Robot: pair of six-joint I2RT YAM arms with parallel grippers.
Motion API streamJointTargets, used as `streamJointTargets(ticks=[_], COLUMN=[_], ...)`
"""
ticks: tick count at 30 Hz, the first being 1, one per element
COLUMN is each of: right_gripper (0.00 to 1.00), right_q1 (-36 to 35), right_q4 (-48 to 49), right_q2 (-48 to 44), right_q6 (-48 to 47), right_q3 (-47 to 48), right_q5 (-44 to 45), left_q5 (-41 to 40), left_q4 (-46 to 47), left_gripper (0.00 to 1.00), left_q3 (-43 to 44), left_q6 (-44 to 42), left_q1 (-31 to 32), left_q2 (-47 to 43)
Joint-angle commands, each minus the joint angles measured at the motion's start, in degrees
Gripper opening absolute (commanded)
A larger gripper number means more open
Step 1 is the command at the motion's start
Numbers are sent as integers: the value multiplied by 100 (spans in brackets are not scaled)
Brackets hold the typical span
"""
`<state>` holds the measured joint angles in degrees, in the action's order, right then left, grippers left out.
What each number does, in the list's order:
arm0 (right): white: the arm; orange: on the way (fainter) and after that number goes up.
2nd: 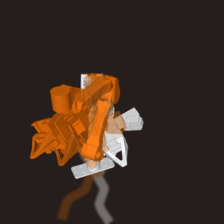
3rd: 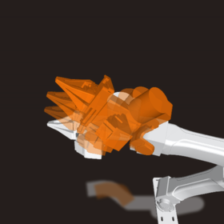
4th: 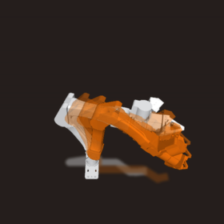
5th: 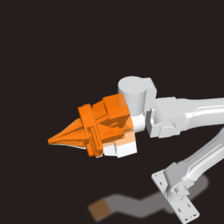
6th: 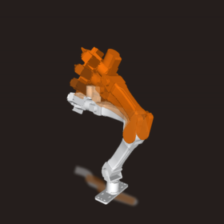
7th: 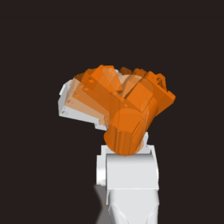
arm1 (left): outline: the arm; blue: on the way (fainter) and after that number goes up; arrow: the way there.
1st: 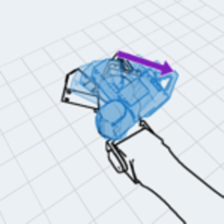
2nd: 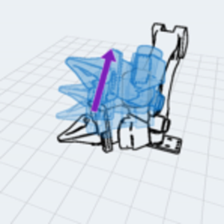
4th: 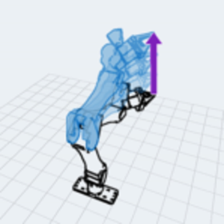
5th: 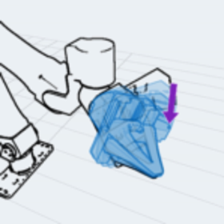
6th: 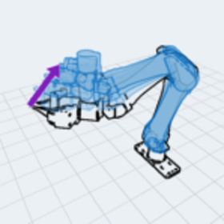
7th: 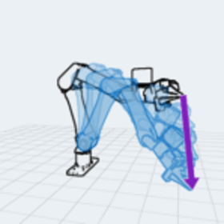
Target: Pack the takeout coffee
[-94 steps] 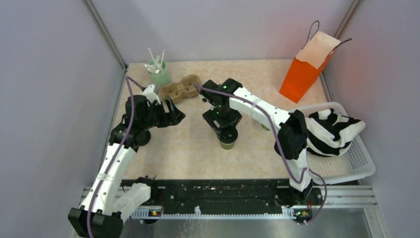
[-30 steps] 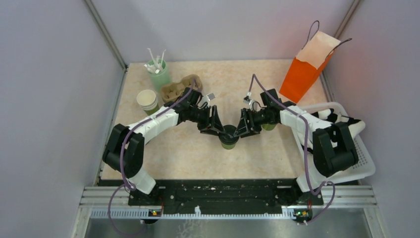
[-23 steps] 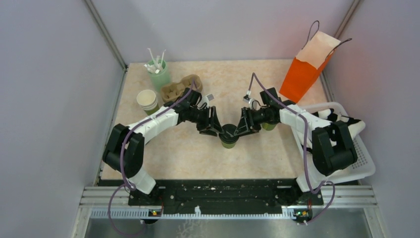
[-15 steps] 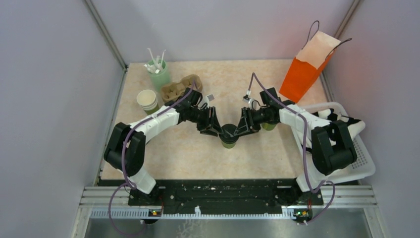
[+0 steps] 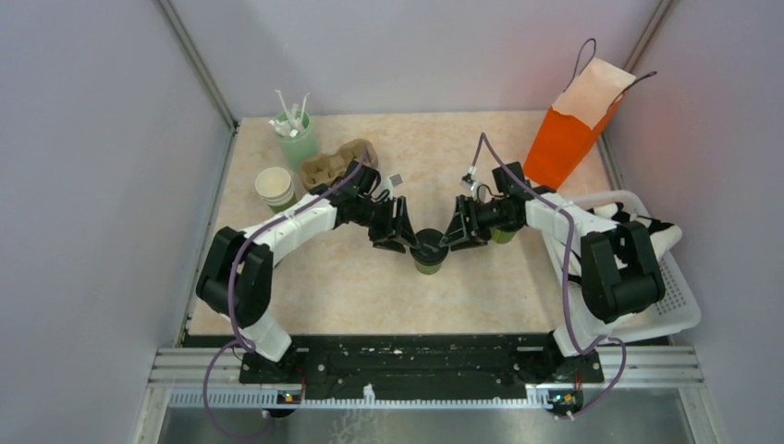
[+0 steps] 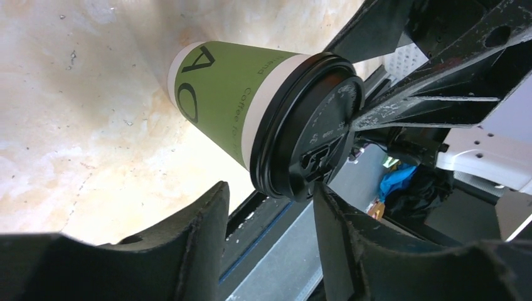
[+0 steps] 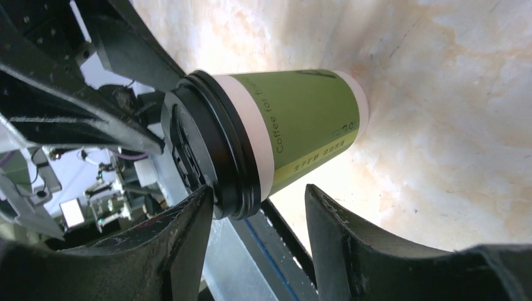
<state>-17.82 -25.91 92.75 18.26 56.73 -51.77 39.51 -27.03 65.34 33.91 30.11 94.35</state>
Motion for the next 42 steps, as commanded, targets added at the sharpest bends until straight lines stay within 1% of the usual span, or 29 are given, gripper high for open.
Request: streamJointTargets(ticks=[1, 5, 8, 9, 12, 18, 19, 22, 24, 26, 28, 31, 34, 38, 42], right_gripper=[58, 66, 70, 70, 71, 73, 71, 56, 52, 52, 52, 49, 49, 49, 52], right_q1=[51, 51, 43, 28, -100, -151, -151, -151, -136, -90, -64, -27, -28, -28, -36], right_q4=[-197, -316, -301, -290, -448, -416, -415, -397, -364, -321, -315, -263, -180, -215, -232], right_q2=[24, -73, -133, -131, -68, 16, 61, 221, 256, 284, 336, 515, 575, 668, 767], right_q6=[-34, -74, -168, -196, -404, -418, -413, -391, -376, -405, -458, -393, -231, -146, -29], right_q3=[462, 609, 485, 413, 296, 177, 175, 154, 121, 74, 7, -46, 68, 458, 833], right_q5=[215, 60, -202, -257, -315, -416, -415, -506, -496, -387, -66, 382, 687, 820, 465], left_q5=[29, 83, 108, 95, 31, -51, -56, -136, -201, -261, -358, -545, -650, -411, -82], left_q4=[-138, -264, -308, -330, -400, -413, -386, -326, -253, -193, -164, -171, -230, -78, 84], left_gripper=[63, 74, 74, 73, 62, 51, 50, 47, 46, 44, 42, 40, 39, 39, 42], left_q3=[479, 987, 1158, 1160, 1103, 841, 770, 604, 466, 296, 128, -140, -311, -522, -566], left_q6=[-54, -43, -80, -100, -172, -323, -324, -309, -262, -209, -172, -165, -199, -166, -45], left_q1=[-7, -18, -38, -37, -42, -31, -31, -34, -31, -31, -31, -32, -32, -8, -5], left_q2=[37, 222, 433, 504, 653, 685, 674, 615, 566, 519, 502, 427, 304, 35, -290])
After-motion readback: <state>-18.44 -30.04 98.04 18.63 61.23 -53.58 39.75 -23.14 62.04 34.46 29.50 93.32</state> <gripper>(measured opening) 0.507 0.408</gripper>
